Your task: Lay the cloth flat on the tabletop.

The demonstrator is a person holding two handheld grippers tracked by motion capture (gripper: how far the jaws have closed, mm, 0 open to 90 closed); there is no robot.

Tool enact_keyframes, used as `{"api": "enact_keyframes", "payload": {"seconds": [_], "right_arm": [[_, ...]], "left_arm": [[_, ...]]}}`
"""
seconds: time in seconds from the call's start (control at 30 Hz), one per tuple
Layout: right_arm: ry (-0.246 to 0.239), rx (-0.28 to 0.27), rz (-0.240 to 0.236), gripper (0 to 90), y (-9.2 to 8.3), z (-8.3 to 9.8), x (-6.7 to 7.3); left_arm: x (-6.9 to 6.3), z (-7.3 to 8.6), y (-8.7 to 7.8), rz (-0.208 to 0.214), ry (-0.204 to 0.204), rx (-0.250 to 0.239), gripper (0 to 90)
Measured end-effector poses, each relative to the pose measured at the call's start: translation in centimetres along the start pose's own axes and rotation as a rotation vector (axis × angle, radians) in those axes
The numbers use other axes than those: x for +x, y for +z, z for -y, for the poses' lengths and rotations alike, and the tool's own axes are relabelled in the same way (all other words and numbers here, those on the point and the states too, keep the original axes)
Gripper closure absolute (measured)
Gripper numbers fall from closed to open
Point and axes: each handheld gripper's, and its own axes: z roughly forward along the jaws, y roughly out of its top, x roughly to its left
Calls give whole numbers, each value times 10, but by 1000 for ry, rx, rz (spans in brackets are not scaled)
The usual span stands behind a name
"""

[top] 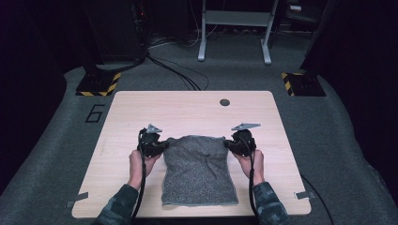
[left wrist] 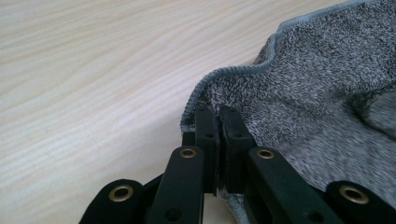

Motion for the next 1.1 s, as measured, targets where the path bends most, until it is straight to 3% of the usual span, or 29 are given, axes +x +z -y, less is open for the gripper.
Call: {"api": "enact_keyframes", "payload": {"seconds": [0.27, 0.37, 0.53, 0.67, 0.77, 0.87, 0.9, 0.93, 1.0, 1.1], "right_arm": [[6, -20, -43, 891, -20, 8, 13], [6, -18, -48, 891, -22, 9, 15], [12, -7, -57, 892, -23, 15, 14], [3, -5, -52, 893, -22, 14, 13], [-12, -3, -46, 894, -13, -1, 4], [-34, -12, -25, 893, -2, -35, -10], [-45, -13, -14, 894, -1, -46, -14], [-58, -46, -3, 893, -2, -65, -20], [-59, -82, 21, 893, -11, -95, -25], [-96, -169, 54, 891, -36, -128, -21]], "left_arm": [[-4, 7, -13, 29, 22, 21, 879], [-3, 9, -14, 40, 6, 25, 880], [-6, 16, -14, 48, 13, 39, 881], [2, 15, -7, 59, 5, 58, 882], [18, -2, 3, 58, -10, 57, 883], [38, -35, 9, -4, 3, 54, 883], [46, -54, 7, -49, 8, 38, 882], [51, -65, 2, -58, 8, 25, 882], [57, -95, -16, -91, 6, -45, 883], [49, -121, -52, -122, 63, -148, 882]]}}
